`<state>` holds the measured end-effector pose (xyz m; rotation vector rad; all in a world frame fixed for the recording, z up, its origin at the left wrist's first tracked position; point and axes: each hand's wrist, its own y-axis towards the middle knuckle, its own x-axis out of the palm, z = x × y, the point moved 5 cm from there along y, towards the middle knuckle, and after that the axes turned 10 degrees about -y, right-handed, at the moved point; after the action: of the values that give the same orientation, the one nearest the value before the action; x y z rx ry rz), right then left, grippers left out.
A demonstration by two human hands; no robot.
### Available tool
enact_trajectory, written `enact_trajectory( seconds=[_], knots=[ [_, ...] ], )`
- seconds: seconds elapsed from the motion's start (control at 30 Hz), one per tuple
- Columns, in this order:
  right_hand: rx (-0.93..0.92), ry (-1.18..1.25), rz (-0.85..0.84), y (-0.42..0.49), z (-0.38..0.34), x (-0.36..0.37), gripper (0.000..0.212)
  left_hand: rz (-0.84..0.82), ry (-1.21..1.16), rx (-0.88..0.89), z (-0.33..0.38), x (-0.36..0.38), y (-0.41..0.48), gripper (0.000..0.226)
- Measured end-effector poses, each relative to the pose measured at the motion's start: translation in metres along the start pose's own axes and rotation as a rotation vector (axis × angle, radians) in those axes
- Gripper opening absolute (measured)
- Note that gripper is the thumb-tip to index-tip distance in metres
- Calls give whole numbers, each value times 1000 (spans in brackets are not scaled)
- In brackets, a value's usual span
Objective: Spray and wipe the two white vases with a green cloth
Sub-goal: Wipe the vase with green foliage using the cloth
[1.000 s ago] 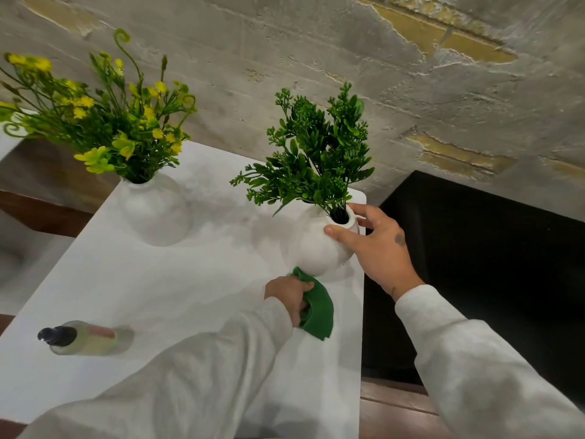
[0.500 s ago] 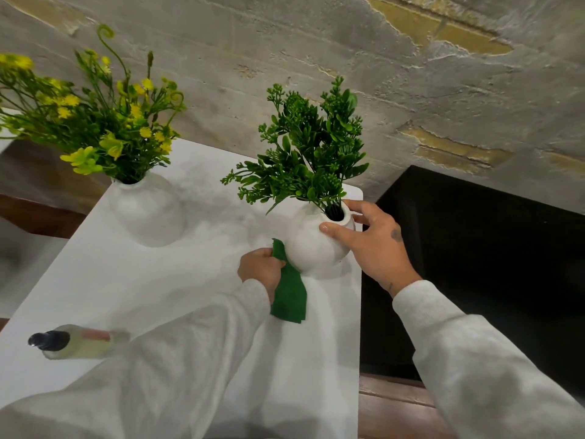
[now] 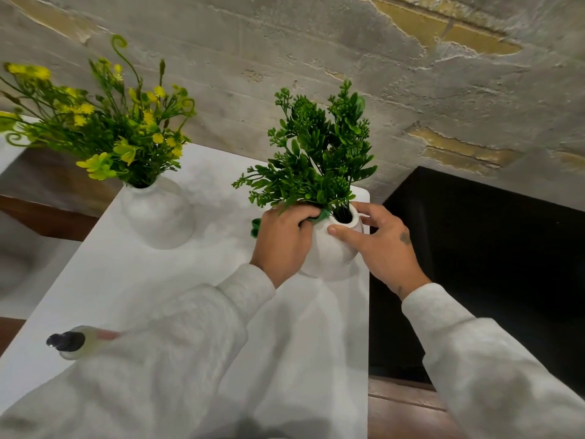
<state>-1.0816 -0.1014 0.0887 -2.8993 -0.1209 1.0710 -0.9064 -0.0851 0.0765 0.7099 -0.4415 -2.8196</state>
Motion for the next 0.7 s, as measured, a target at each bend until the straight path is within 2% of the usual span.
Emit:
enact_trajectory(
  seconds=[0.23,0.33,0.4,0.43,0.53,0.7],
  knots=[
    [-14,-27,16,1,0,1,44,64,-51,60,-3,4,-36,37],
    [-6,-17,8,2,1,0,45,84,-53,21,-8,3,-21,34],
    [7,-15,4,1,2,1,47,55,51,-12,-18,6,-2,27],
    [9,-10,5,1,2,1,48,1,86,-63,-26,9,6,25],
    [12,-3,-1,1,1,1,49,-158,38,-360,-53,14,12,33],
    [21,-5,-2,1,2,1,45,-110,-186,-621,-84,18,-26,18]
  ],
)
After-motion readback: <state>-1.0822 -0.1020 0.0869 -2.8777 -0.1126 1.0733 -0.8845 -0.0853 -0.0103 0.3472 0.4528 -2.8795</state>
